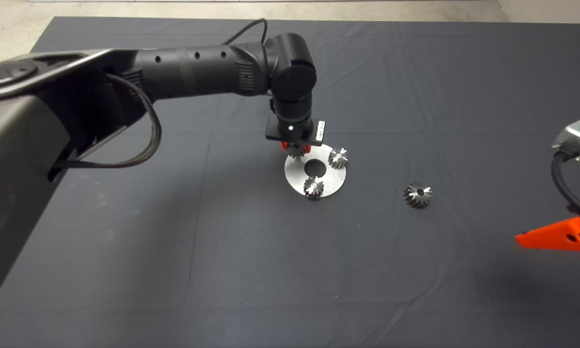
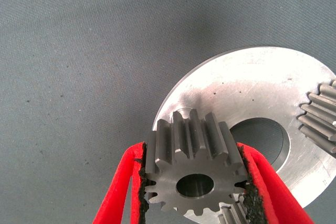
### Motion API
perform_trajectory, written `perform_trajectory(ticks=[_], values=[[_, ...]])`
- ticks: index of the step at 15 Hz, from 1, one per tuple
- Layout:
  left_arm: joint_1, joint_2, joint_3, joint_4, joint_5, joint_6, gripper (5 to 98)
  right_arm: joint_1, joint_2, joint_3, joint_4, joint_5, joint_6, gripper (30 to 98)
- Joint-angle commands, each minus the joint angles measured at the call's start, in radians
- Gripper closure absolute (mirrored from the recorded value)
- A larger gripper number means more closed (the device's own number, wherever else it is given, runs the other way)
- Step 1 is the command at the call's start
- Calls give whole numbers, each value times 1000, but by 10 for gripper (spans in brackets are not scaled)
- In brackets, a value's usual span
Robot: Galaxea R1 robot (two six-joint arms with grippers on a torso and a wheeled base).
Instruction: Remove an incorrectly installed larger gear and replace it with the correct smaller gear
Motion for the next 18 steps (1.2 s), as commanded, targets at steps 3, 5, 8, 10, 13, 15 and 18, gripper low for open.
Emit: perform_trajectory(ticks=[3, 5, 8, 10, 13, 15, 18], values=[[2, 8, -6, 7, -4, -1, 707, 20, -2, 1, 30, 0, 2, 317], [-3, 8, -7, 10, -2, -1, 707, 20, -2, 1, 29, 1, 2, 317], [-16, 8, -16, 16, -4, 9, 707, 20, -2, 1, 29, 1, 2, 317], [-18, 8, -15, 32, -4, 9, 707, 20, -2, 1, 29, 0, 2, 317], [-24, 7, -15, 33, -5, 11, 707, 20, -2, 1, 29, 1, 3, 317], [-36, 8, -16, 35, -5, 11, 707, 20, -1, 1, 29, 1, 3, 317], [-38, 8, -15, 43, -11, 12, 707, 20, -2, 2, 30, 0, 3, 317]])
